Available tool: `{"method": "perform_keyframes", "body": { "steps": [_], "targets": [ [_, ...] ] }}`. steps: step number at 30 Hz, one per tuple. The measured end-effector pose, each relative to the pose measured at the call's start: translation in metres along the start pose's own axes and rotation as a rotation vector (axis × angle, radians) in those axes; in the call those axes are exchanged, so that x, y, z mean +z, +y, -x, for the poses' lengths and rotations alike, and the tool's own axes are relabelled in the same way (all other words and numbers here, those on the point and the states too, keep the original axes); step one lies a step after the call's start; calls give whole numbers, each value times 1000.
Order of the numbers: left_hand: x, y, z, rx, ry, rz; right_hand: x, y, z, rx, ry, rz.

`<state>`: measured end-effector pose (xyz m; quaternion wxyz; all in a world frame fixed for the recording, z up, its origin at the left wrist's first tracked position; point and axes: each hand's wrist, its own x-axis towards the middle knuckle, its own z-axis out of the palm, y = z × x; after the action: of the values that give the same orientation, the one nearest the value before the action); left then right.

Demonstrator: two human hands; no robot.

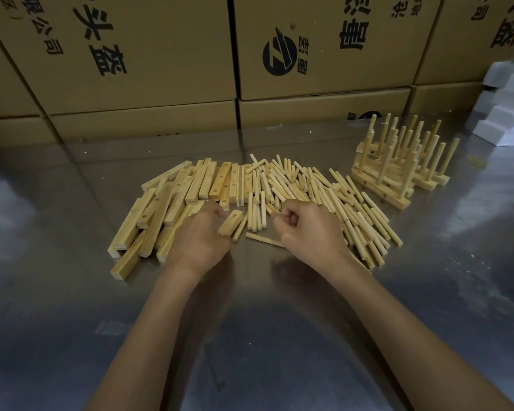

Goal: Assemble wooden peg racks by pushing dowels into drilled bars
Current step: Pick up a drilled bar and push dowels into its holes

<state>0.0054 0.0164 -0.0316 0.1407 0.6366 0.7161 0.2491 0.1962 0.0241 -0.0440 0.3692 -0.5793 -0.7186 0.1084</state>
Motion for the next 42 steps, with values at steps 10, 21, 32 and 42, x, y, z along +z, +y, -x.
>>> {"method": "perform_keyframes", "body": {
  "steps": [10,21,32,42],
  "targets": [
    [0,18,2,190,-127,618,-12,-14,-4,434,-198,-935],
    [0,17,5,204,-277,651,-14,-15,-4,380,-262,-990],
    [-8,0,-8,-181,-101,826,15,4,5,-60,-280,160],
    [-12,1,-4,-158,-424,1149,-3,-4,-1,-180,-119,-243]
  ]
}}
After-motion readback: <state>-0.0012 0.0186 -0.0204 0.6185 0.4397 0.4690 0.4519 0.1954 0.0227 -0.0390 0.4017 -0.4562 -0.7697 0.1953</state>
